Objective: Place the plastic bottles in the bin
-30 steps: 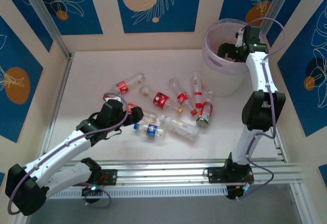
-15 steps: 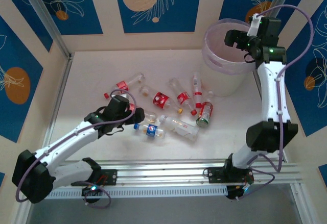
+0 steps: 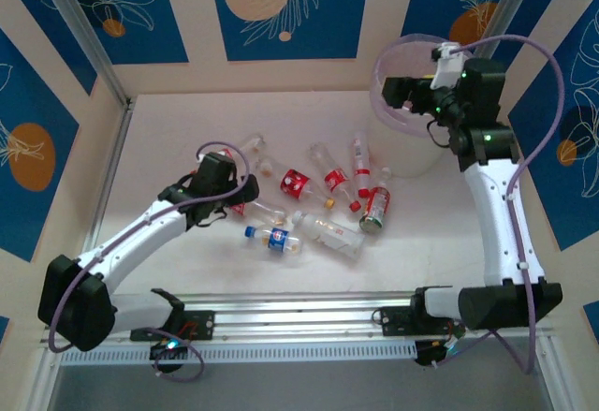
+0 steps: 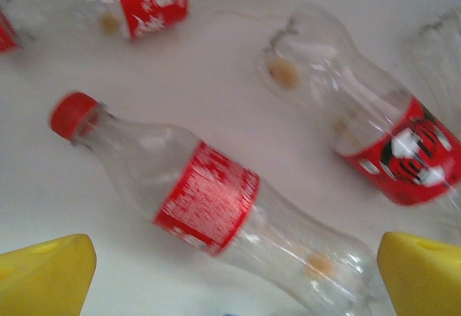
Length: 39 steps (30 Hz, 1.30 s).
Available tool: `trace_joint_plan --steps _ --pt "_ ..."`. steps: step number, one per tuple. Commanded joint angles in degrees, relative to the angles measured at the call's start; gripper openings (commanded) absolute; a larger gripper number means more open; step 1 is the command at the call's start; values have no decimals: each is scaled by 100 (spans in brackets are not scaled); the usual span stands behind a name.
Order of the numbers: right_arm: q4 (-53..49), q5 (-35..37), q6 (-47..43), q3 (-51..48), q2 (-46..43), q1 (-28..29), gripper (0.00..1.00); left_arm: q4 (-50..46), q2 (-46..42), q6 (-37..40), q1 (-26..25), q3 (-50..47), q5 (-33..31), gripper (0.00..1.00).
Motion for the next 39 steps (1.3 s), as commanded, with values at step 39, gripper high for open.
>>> trace_joint_plan --steps 39 --pt "-917 -542 475 -2497 -1861 -707 99 -469 4491 5067 1804 3177 669 91"
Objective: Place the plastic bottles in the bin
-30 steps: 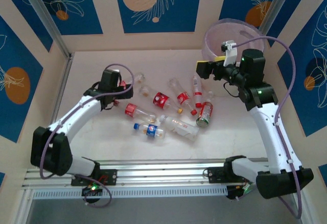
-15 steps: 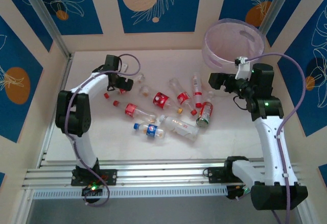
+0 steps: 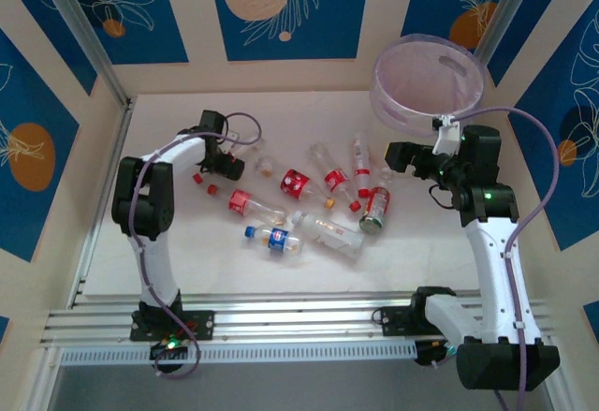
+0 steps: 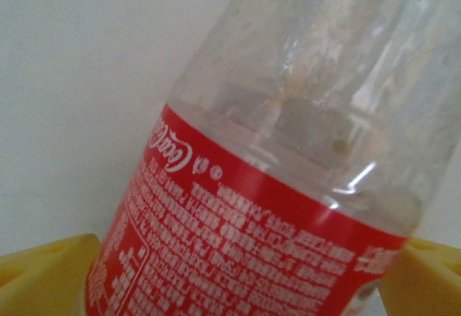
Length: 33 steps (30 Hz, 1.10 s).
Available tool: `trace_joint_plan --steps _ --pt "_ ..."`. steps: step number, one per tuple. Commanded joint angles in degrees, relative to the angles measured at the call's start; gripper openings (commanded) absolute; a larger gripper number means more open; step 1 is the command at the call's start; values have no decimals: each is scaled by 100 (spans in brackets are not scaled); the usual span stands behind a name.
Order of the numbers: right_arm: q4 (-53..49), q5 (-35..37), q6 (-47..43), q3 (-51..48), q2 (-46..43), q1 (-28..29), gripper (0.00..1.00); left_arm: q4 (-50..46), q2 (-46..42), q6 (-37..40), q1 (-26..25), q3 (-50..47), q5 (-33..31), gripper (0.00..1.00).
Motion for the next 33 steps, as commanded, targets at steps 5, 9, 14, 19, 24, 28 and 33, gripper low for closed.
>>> trace_joint_plan --steps 5,9,14,19,24,28,33 --pt "-95 -44 143 -156 -146 -47 99 -124 65 91 38 169 -172 75" --pt "-99 -62 154 -185 -170 -47 99 -78 -74 108 38 142 -327 66" --pt "-177 -238 108 -48 -138 -29 100 -80 -507 270 57 90 -796 64" --pt "65 -751 211 9 -169 108 100 -111 -1186 149 65 125 -1122 61" --pt "803 -946 468 -16 23 949 100 -46 -1989 -617 -22 -25 -84 54" --pt "1180 -442 474 214 480 1818 100 540 -2648 -1191 -448 -662 1007 53" --pt "2124 -636 975 422 1304 2358 100 1231 -3119 -2007 -1245 -1337 1724 51"
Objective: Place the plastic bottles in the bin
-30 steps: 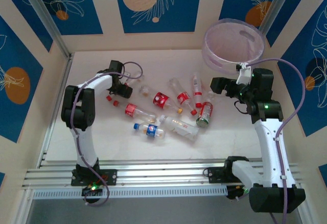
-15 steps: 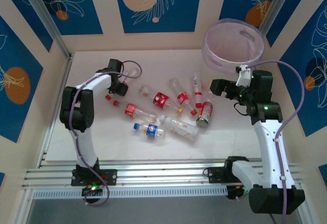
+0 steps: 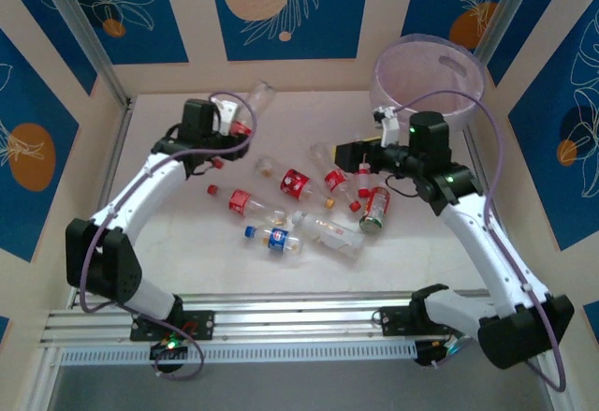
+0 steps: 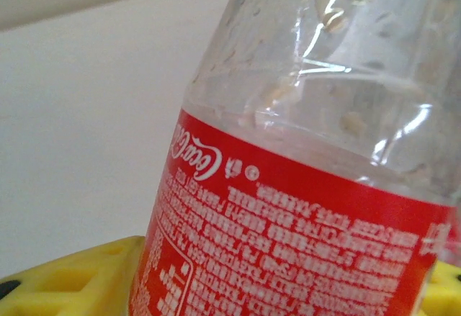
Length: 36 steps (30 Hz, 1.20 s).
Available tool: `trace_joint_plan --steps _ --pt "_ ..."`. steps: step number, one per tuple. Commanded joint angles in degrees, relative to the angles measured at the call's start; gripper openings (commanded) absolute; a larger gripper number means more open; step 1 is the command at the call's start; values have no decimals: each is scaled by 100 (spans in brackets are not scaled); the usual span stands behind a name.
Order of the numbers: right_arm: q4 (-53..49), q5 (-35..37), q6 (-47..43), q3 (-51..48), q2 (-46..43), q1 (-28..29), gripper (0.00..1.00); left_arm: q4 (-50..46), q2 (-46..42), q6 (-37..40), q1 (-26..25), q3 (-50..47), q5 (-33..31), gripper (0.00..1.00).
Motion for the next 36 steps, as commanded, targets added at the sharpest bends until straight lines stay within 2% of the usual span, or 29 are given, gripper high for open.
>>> trace_joint_plan --steps 1,12,17,22,25,27,30,34,36 --pt "880 -73 460 249 464 246 100 551 -172 -790 -482 -409 897 51" --pt "2256 -320 1229 364 1964 568 99 1164 -478 -1457 -1376 -979 1288 48" --pt "2657 -376 1549 275 2338 595 100 1524 -488 -1713 -1525 -1215 1324 48" --pt "2726 -428 1614 266 2392 587 82 1506 -461 -1758 -1560 -1218 1299 48" --pt "2640 -359 1543 273 2347 576 66 1514 -457 -1771 -1561 -1231 1278 49" --pt "2606 -342 1519 267 2327 580 62 1532 -442 -1797 -1570 -1228 1269 51" --pt "2566 -326 1490 272 2303 563 61 1491 -443 -1812 -1572 -1211 1210 62" --pt "2252 -272 1237 528 2278 527 59 1222 -558 -1724 -1575 -1163 1004 100" --pt "1935 -156 979 801 2244 506 59 1087 -638 -1724 -1565 -1134 881 100"
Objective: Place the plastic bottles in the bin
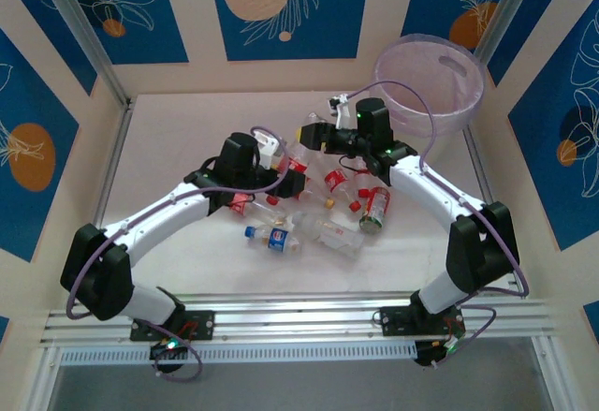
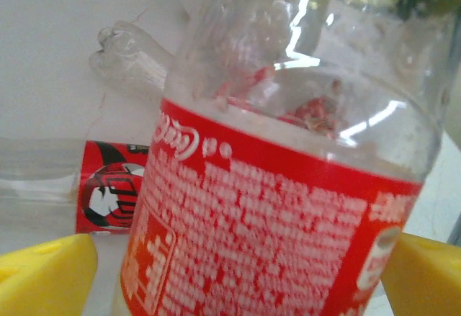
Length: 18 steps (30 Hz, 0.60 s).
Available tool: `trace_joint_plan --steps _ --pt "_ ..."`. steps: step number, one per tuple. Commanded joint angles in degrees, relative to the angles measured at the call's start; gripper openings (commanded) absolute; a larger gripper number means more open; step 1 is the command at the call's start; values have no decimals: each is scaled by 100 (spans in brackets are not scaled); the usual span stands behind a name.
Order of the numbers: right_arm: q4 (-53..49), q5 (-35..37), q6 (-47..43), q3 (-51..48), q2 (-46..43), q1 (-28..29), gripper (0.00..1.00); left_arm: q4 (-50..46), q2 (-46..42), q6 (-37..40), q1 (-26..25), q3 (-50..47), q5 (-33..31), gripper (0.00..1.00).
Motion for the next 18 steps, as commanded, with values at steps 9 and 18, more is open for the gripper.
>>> trace_joint_plan --steps 9,18 --pt "-1932 1381 -1794 2058 -320 -152 52 -771 -1162 -697 325 -354 -1765 100" --pt "-2492 1956 -2832 3261 -616 -639 37 -1281 -1908 -1063 888 -960 -1661 100"
